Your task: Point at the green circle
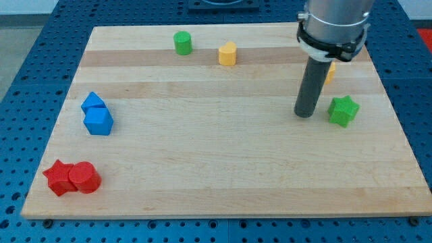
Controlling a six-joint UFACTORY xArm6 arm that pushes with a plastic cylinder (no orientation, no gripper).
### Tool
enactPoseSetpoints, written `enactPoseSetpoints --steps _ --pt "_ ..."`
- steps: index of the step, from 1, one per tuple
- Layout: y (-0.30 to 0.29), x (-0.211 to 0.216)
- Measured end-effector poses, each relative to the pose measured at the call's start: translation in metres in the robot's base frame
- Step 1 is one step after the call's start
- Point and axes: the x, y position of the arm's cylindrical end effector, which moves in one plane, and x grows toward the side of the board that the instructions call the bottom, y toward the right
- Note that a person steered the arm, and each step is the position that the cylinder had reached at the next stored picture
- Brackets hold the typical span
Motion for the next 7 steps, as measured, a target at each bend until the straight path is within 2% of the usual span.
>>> enactPoseSetpoints --steps 3,5,6,7 --pt "-0.170 -0.018" --pt "-0.253 -0.049" --pt "-0.289 -0.121" --pt "-0.292 -0.220"
